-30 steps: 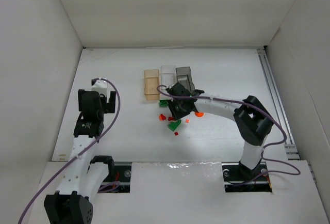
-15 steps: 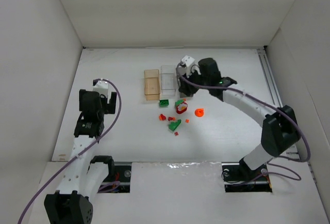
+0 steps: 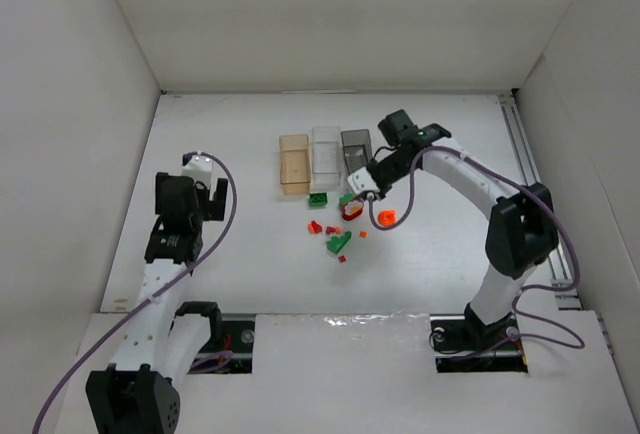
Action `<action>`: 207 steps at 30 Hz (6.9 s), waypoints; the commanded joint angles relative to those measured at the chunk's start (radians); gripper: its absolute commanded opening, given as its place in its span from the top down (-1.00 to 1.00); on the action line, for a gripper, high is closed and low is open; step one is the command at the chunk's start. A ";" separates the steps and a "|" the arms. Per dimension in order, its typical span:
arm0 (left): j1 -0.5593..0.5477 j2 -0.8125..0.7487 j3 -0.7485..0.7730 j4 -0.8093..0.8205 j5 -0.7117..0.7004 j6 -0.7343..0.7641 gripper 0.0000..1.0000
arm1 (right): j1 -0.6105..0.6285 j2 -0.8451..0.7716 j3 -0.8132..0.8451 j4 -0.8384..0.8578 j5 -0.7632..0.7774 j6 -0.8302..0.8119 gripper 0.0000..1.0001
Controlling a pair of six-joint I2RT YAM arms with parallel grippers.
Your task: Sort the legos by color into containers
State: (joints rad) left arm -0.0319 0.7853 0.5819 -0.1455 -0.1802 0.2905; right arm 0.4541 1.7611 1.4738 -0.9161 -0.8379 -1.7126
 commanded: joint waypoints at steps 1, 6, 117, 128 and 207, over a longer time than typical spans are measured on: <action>-0.002 0.002 -0.008 0.047 0.010 -0.008 -1.00 | 0.098 -0.020 -0.024 -0.165 -0.006 -0.417 0.31; -0.002 -0.009 -0.019 0.047 0.010 0.001 -1.00 | 0.228 0.012 -0.046 -0.222 0.042 -0.464 0.34; -0.161 0.473 0.618 -0.471 1.128 -0.007 -0.20 | 0.567 -0.400 -0.514 0.990 0.947 -0.133 1.00; -0.184 0.572 0.690 -0.569 1.180 0.134 -0.25 | 0.567 -0.380 -0.475 0.922 0.890 -0.133 1.00; -0.174 0.684 0.835 -0.310 0.782 -0.148 1.00 | 0.385 -0.327 -0.303 0.682 0.807 0.239 1.00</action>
State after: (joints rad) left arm -0.1970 1.4273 1.3617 -0.4923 0.7353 0.1936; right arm 0.9360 1.4300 1.0245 -0.2222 0.0032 -1.6966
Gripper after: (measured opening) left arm 0.333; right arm 0.223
